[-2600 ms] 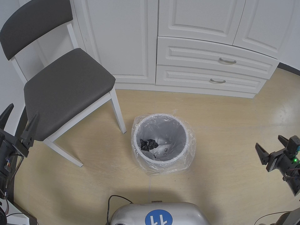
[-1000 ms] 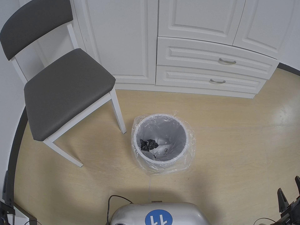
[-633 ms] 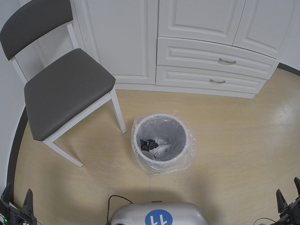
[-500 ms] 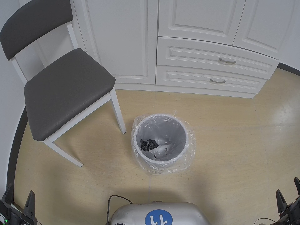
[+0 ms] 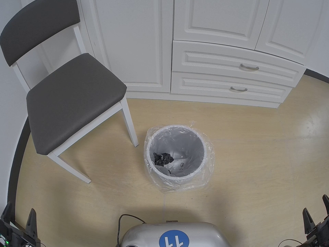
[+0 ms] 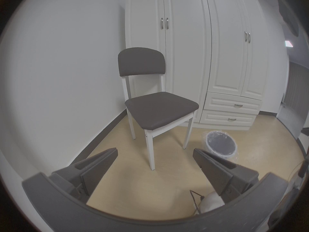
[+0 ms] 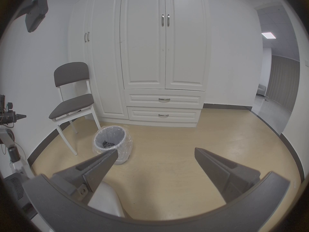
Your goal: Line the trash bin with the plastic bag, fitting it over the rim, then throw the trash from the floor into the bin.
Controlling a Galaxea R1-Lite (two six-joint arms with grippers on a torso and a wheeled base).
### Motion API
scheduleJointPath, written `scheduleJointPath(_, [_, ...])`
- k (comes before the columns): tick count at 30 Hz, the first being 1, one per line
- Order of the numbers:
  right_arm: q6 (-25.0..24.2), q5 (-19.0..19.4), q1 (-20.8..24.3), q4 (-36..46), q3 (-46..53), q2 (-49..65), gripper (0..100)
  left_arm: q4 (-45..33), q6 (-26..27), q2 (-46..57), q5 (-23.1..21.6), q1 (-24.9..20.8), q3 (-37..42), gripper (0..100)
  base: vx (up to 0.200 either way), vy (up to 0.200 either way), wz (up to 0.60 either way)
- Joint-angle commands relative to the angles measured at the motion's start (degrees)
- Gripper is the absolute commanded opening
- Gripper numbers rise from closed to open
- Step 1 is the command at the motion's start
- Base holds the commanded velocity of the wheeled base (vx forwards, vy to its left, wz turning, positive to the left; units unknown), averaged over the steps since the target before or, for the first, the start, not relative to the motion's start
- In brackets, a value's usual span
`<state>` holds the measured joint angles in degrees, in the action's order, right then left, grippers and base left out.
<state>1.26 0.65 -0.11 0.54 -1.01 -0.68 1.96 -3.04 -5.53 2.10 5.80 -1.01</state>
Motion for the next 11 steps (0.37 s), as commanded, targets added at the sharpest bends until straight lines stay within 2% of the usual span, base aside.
scheduleJointPath(1, [0.2, 0.1, 0.0, 0.0, 0.9, 0.7, 100, -2.8, 3.6, -0.1, -2.6, -0.2, 0.9, 100, 0.0, 0.0, 0.0])
scheduleJointPath(11, [-0.4, -0.1, 0.1, 0.0, 0.9, 0.7, 100, -2.4, 3.7, -0.3, -3.0, -0.2, 0.9, 100, 0.0, 0.0, 0.0])
